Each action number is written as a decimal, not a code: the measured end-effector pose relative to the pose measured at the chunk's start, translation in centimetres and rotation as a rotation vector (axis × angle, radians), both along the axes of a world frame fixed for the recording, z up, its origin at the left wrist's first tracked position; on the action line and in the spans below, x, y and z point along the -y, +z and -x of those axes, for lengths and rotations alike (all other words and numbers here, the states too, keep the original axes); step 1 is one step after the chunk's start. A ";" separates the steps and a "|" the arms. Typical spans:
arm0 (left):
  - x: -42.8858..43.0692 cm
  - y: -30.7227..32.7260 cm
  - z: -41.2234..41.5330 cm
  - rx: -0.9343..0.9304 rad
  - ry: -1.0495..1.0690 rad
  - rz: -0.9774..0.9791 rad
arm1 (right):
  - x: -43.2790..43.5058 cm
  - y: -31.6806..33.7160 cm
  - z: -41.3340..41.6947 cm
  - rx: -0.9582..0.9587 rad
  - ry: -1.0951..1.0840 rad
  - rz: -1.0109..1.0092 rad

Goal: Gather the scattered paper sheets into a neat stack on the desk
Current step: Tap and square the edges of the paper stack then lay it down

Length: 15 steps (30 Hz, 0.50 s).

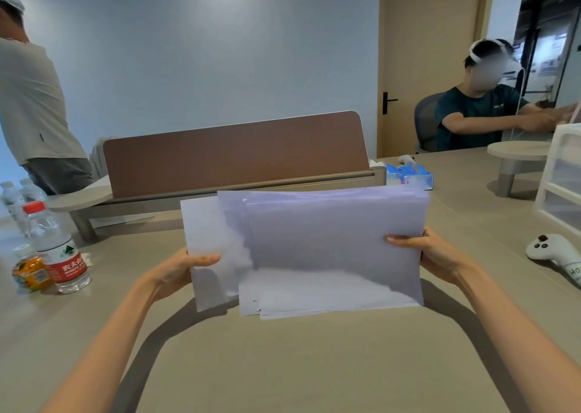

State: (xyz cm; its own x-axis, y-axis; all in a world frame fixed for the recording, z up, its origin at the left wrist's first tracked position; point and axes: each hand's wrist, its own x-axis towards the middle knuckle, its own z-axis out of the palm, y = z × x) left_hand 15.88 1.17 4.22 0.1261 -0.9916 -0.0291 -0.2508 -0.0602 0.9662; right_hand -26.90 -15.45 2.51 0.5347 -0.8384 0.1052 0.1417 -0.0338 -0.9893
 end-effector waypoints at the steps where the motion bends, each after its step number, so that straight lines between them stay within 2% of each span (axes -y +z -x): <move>1: 0.1 -0.1 0.0 0.008 0.008 -0.010 | 0.0 -0.1 0.0 0.010 0.001 -0.010; 7: 1.0 0.1 1.1 0.034 0.041 0.045 | 0.2 -0.2 -1.3 0.100 -0.164 0.017; 11: 2.0 1.9 2.3 -0.094 0.109 0.234 | -0.5 1.8 -2.5 0.188 -0.201 0.067; 15: 2.5 0.9 3.7 -0.126 0.097 0.236 | -0.8 0.8 -3.1 0.191 -0.208 0.033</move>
